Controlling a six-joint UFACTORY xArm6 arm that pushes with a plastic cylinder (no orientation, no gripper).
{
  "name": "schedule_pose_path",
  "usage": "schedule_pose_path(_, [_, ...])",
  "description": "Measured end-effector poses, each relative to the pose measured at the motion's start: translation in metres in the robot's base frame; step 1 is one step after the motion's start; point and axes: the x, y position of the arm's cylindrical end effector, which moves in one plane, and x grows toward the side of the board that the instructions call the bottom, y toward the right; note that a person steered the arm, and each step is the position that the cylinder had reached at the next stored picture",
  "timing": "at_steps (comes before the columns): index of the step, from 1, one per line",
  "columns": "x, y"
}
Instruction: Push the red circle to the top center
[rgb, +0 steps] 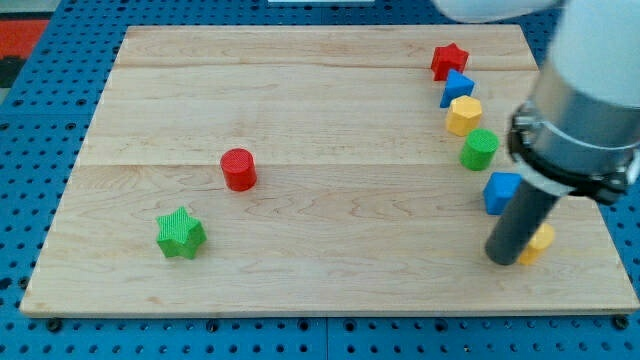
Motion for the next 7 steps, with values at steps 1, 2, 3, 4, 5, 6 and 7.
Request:
schedule_pose_path(1, [-0.007,-0.1])
schedule_pose_path(2, [-0.032,-0.249])
schedule_pose_path(3, [-0.065,-0.281])
schedule_pose_path(4, [-0.103,-0.304])
schedule_pose_path(5, [-0.15,-0.297])
schedule_pose_path(6, [-0.12,-0.268])
schedule_pose_path(7, [-0.099,-0.234])
